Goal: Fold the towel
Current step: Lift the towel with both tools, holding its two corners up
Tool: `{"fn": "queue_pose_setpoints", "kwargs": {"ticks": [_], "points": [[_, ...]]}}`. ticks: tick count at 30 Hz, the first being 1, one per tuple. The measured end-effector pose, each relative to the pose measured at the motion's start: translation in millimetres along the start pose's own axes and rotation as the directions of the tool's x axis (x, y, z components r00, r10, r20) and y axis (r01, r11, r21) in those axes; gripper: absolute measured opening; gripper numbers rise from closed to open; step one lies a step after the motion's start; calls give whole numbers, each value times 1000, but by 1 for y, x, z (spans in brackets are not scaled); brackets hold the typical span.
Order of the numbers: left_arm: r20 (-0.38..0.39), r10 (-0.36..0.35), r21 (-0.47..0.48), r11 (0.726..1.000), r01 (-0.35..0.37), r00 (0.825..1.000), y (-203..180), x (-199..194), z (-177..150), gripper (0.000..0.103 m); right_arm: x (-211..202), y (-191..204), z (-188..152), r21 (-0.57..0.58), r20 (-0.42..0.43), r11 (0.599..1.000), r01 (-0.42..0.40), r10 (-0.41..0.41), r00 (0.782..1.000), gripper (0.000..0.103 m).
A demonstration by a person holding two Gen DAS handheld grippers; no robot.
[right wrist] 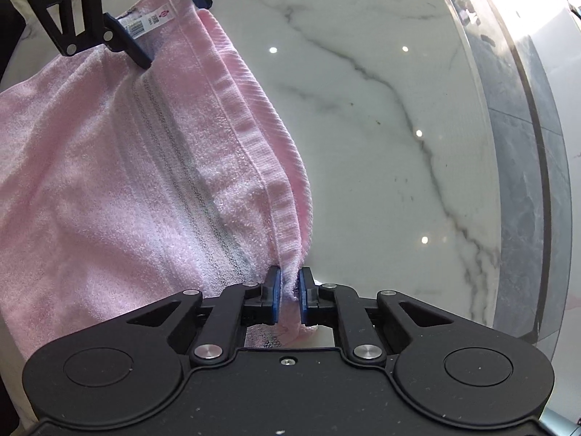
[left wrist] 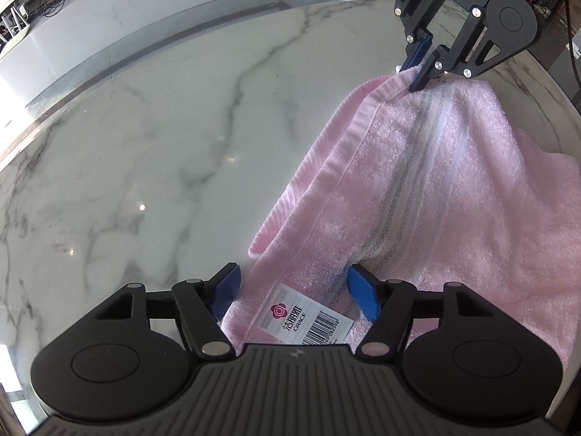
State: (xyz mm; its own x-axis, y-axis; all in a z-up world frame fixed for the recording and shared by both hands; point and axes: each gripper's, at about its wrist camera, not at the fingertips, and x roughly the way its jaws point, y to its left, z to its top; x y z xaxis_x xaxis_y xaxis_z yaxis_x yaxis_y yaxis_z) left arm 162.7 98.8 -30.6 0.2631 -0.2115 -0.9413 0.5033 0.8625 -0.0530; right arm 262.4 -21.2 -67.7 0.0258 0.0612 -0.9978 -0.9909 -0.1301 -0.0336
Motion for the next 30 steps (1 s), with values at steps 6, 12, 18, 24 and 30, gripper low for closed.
{"fn": "queue_pose_setpoints", "kwargs": {"ticks": [6,12,18,24,30], "points": [[-7,-31,12,999,31,999,-31,3,6,19,-7,52,-53,121,28,993,6,-9,1000,10],[-31,-16,18,1000,17,999,-59,-4,2,14,-24,107,-87,206,40,976,71,-81,996,7],[4,30,72,997,-30,1000,-91,-42,0,14,-71,144,-105,279,93,953,118,-149,984,7],[86,74,124,989,-85,994,-124,-102,-6,14,-126,171,-98,297,118,933,202,-245,962,7],[184,120,158,976,-150,976,-150,-146,-3,14,-178,215,-95,311,116,894,323,-372,921,7]]}}
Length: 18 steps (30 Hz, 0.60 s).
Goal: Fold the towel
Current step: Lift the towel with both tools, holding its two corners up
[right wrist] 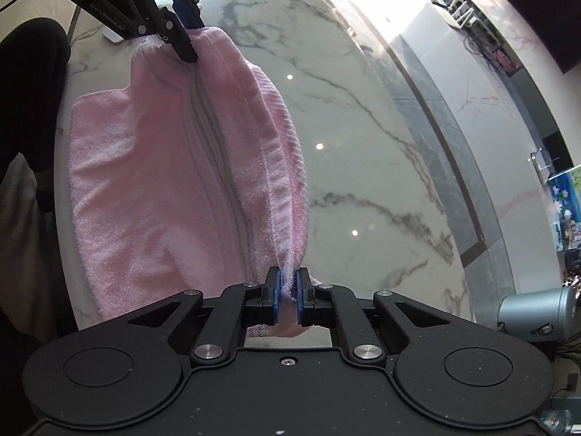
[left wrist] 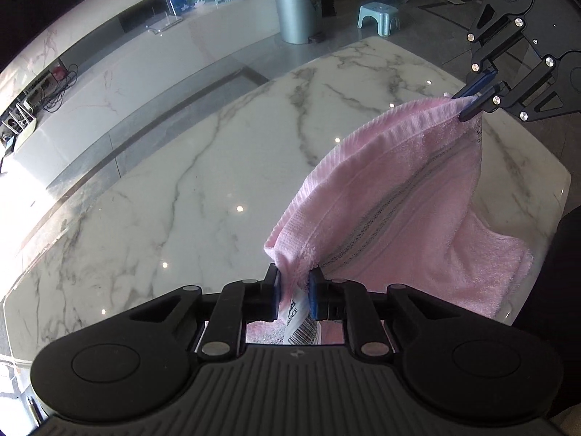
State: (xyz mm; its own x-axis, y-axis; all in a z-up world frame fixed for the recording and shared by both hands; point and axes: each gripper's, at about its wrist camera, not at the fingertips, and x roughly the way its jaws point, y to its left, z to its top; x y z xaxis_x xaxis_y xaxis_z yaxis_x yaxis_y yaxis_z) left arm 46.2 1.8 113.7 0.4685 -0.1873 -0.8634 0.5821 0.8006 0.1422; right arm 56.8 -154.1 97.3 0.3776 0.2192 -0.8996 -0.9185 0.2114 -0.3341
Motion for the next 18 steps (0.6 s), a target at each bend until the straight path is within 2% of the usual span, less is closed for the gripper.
{"fn": "queue_pose_setpoints", "kwargs": {"ticks": [7,14,18], "points": [[135,72,37,996,-78,988,-16,-65,24,14,-77,2,-7,28,43,986,167,-168,985,7],[271,72,-10,997,-72,960,-18,-111,37,14,-135,1,-8,72,101,954,291,-297,949,7],[276,102,36,993,-117,956,-30,-121,41,14,-157,-1,-6,86,118,934,348,-356,927,7]]}}
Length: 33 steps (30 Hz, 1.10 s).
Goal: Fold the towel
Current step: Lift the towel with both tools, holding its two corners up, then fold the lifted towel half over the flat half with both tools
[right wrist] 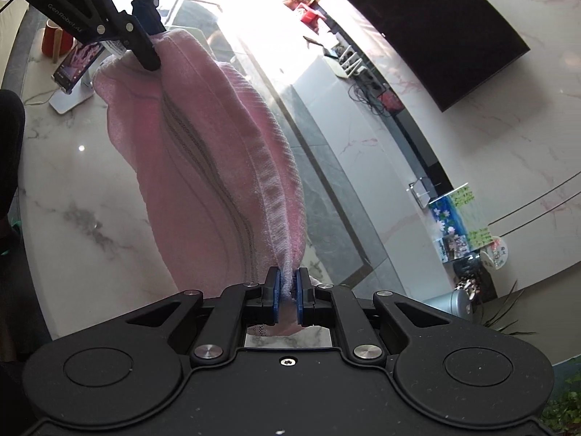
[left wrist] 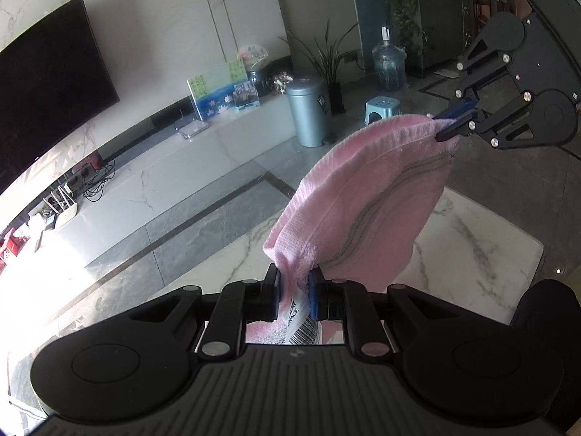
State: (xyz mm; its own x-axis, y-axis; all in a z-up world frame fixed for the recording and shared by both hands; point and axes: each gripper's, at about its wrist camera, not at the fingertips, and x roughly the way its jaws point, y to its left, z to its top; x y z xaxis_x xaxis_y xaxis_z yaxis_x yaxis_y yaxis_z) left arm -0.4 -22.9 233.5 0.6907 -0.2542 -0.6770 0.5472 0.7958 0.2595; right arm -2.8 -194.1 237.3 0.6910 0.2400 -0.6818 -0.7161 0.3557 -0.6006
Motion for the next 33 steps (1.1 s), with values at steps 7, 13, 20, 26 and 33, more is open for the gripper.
{"fn": "queue_pose_setpoints", "kwargs": {"ticks": [7,13,20,26,33], "points": [[32,15,-9,1000,-14,999,2,-11,11,14,-22,-13,6,-5,21,999,43,-42,999,7],[-2,3,-13,1000,-3,1000,7,9,10,14,1,-16,3,11,-2,999,31,-31,1000,7],[-84,-7,-16,1000,5,996,23,65,9,14,60,-22,-2,15,-55,999,-29,29,998,7],[-99,30,-11,999,-31,995,47,101,24,14,105,-51,0,30,-58,999,-24,26,998,7],[-69,70,10,998,-70,995,60,115,36,14,125,-79,3,53,-41,999,-14,16,999,7]]}}
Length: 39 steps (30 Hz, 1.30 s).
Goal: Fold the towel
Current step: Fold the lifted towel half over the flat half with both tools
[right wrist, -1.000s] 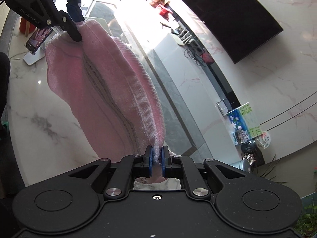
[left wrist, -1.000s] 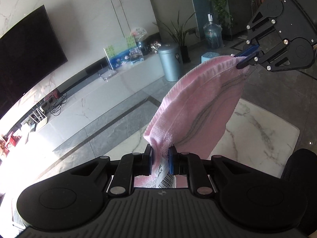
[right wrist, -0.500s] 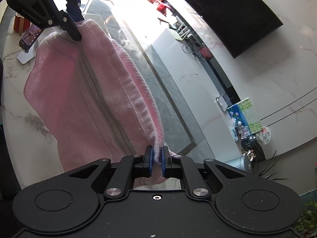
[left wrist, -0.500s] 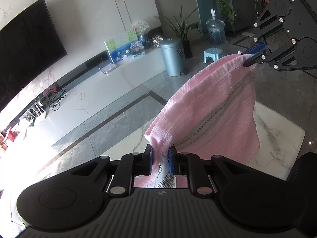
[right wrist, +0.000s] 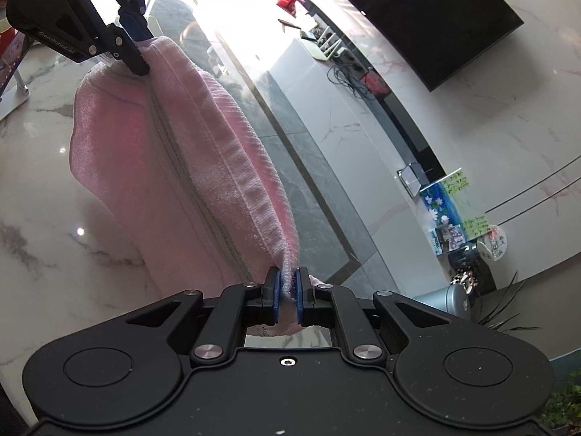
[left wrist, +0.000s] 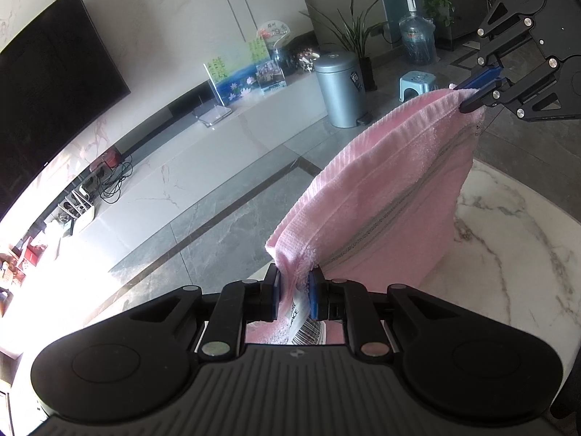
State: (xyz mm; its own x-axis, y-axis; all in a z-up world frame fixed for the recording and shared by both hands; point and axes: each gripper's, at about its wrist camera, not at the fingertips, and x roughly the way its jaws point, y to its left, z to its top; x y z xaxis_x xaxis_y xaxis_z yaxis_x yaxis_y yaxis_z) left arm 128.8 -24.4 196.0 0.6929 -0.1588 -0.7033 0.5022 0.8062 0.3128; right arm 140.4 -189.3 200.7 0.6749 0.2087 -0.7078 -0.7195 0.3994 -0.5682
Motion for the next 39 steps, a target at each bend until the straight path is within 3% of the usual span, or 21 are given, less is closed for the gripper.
{"fn": "queue_pose_setpoints", "kwargs": {"ticks": [8,20,29,35,39], "points": [[-62,-51,59,997,55,997,-36,1,-44,14,9,50,-32,-26,-49,995,-93,92,995,7],[-127,-148,129,978,165,981,-119,-44,-152,14,-40,182,-117,-32,-85,971,-237,233,969,7],[-155,-214,56,973,224,965,-154,-62,-215,15,-72,274,-162,31,-77,964,-264,266,961,7],[-191,-239,8,970,245,952,-163,-55,-239,16,-67,296,-173,90,-70,964,-249,256,964,7],[-187,-238,-26,971,237,953,-165,-54,-246,16,-67,303,-178,117,-71,960,-255,264,962,7]]}}
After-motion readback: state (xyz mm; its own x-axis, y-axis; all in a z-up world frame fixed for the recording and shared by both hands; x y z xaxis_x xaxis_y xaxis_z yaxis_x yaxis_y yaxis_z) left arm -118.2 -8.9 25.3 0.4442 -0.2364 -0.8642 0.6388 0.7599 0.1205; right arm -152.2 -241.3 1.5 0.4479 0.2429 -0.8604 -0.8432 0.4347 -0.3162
